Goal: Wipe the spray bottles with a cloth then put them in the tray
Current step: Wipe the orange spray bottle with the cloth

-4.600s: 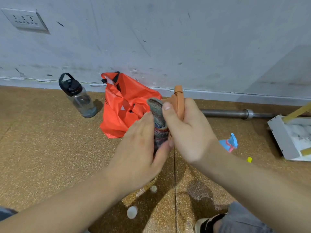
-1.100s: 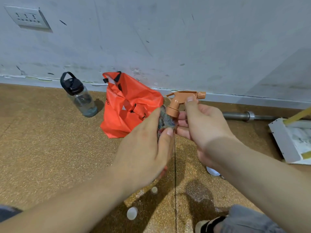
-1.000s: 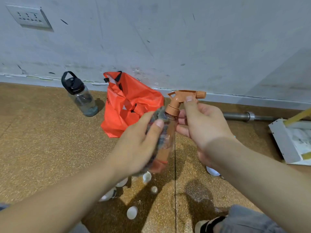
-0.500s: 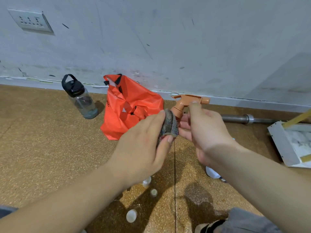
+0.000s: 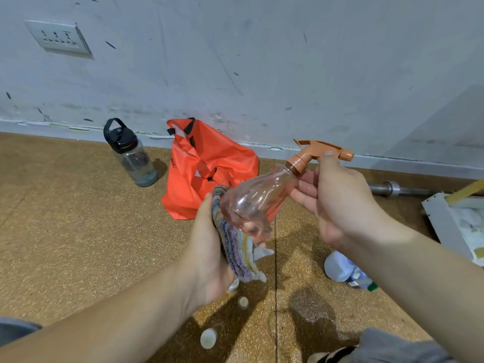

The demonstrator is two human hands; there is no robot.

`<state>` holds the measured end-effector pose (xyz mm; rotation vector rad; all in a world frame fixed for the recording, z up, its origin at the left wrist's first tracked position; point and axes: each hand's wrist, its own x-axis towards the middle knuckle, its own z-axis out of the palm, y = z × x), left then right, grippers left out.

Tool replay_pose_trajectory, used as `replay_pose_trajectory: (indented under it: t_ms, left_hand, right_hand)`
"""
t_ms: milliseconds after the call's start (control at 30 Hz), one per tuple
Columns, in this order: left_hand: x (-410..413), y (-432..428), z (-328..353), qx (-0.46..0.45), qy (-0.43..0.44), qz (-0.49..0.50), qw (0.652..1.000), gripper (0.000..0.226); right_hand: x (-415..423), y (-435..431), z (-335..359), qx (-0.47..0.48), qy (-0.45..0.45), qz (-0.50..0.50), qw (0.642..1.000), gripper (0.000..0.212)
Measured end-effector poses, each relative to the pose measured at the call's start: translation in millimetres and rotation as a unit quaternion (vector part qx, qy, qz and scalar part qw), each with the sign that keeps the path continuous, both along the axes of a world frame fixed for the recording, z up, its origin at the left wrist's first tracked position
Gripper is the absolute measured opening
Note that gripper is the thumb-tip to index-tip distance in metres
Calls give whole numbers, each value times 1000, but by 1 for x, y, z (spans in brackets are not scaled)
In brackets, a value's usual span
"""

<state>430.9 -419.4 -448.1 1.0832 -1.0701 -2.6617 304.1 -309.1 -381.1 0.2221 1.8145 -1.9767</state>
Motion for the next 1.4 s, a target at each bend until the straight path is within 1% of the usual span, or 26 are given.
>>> replay_pose_trajectory:
  t_ms: [100, 167, 300, 400, 467, 567, 633, 700, 733, 767, 833, 867, 933, 1000, 1033, 1133, 1167, 1233, 1300, 1333, 1400]
  left_hand:
    - [0, -2, 1, 4, -31, 29, 999, 80]
    - [1, -4, 1, -13, -52, 34, 998, 81]
    - [2, -10, 1, -90, -98, -4, 991, 77]
    - [0, -22, 0, -143, -161, 10, 976, 68]
    - [-3, -30, 2, -167, -191, 54, 966, 62]
    - [-4, -26, 3, -223, -202, 127, 945, 48]
    - [-1, -20, 0, -290, -185, 133, 929, 46]
    - [0, -17, -3, -327, -140, 129, 926, 39]
    - [-1, -18, -6, -315, -122, 121, 933, 36]
    - [-2, -19, -10, -282, -107, 101, 948, 38]
    - [1, -18, -14, -181, -77, 30, 980, 50]
    - [2, -14, -15, -134, -70, -6, 988, 58]
    - [4, -8, -15, -72, -65, -34, 995, 71]
    - [4, -5, -13, -48, -49, -26, 997, 74]
    - [2, -6, -11, -52, -46, -22, 997, 73]
    - [-2, -11, -1, -106, -82, -48, 990, 75]
    - [-2, -13, 1, -126, -106, -59, 985, 76]
    - [0, -18, 0, -183, -167, -55, 967, 72]
    - [1, -24, -2, -302, -201, -45, 931, 67]
    - [0, -27, -1, -377, -194, -50, 904, 66]
    - [-2, -32, 3, -507, -144, -59, 848, 65]
  right_hand:
    - [9, -1, -8, 3, 10, 30, 1000, 38]
    - [13, -2, -10, 32, 33, 46, 998, 39]
    - [13, -3, -9, 118, 122, 76, 983, 49]
    - [23, -4, -6, 161, 176, 128, 963, 54]
    - [28, -3, -7, 158, 173, 153, 960, 53]
    - [34, 1, -7, 190, 203, 154, 948, 52]
    - [32, 2, -10, 189, 184, 137, 955, 53]
    - [27, 0, -12, 163, 129, 113, 972, 54]
    - [24, 0, -12, 149, 108, 101, 978, 54]
    - [22, -1, -12, 139, 92, 91, 982, 53]
    - [17, -1, -11, 105, 62, 73, 990, 54]
    - [14, 0, -10, 87, 53, 63, 993, 52]
    - [11, 0, -6, 67, 52, 51, 995, 45]
    - [7, 1, -4, 53, 59, 47, 996, 43]
    - [5, 1, -5, 48, 66, 44, 996, 43]
    - [2, 3, -11, 58, 107, 54, 991, 50]
    - [1, 4, -14, 70, 125, 65, 988, 53]
    - [0, 5, -18, 86, 150, 87, 981, 51]
    - [-1, 6, -19, 122, 175, 105, 971, 51]
    - [-1, 7, -19, 144, 192, 115, 964, 52]
    - [1, 8, -16, 177, 226, 134, 948, 55]
